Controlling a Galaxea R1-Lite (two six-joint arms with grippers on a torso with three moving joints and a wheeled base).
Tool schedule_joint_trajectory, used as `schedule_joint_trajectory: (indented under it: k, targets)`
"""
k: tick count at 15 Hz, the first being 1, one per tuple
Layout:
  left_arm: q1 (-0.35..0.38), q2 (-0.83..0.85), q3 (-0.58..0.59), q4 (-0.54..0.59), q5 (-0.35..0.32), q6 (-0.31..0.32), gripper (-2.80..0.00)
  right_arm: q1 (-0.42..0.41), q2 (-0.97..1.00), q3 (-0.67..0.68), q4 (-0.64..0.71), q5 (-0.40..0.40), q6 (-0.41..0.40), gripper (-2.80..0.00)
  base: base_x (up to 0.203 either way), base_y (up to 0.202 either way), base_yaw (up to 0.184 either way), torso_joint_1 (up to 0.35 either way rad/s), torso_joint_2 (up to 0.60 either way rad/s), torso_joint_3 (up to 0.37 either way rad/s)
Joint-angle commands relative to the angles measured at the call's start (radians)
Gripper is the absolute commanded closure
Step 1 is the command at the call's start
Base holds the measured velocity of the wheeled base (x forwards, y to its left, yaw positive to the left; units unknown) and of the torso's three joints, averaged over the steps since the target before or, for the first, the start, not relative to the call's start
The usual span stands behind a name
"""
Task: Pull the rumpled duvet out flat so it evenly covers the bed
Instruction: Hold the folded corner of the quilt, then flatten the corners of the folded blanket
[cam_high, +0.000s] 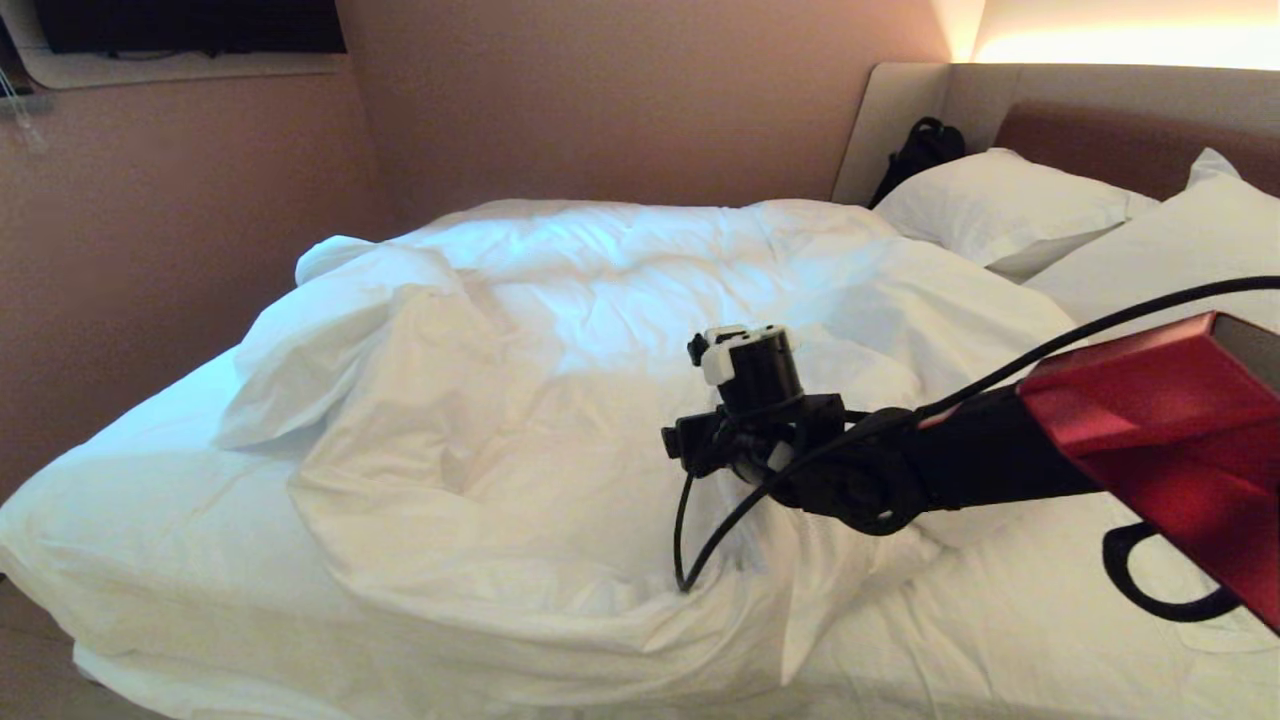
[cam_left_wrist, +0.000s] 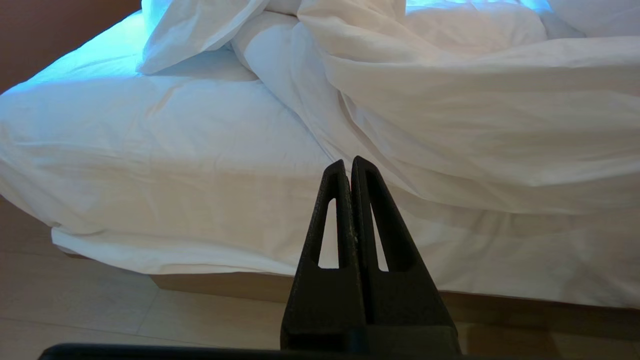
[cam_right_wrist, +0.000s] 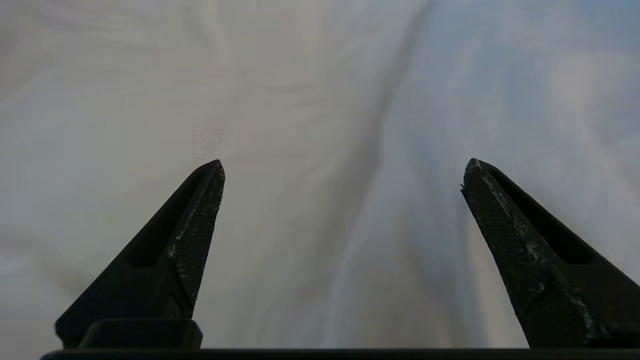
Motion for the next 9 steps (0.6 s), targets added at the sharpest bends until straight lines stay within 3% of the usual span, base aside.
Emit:
schedule_joint_trajectory:
  k: [1, 6, 9]
  targets:
    - [0.000, 0.000, 0.000, 0.000, -0.001, 0.001, 0.00, -0.012, 0.051, -0.033, -0.003, -0.250, -0.017, -2.80, 0.000, 0.000, 0.000, 0.000, 0.00, 0.000]
    - [0.000, 0.000, 0.000, 0.000, -0.001, 0.000, 0.00, -0.023, 0.145, -0.125, -0.001, -0.492, -0.074, -2.80, 0.000, 0.000, 0.000, 0.000, 0.00, 0.000]
    - [0.000, 0.000, 0.000, 0.000, -0.001, 0.000, 0.00, -0.025, 0.178, -0.138, 0.000, -0.564, -0.107, -2.80, 0.000, 0.000, 0.000, 0.000, 0.00, 0.000]
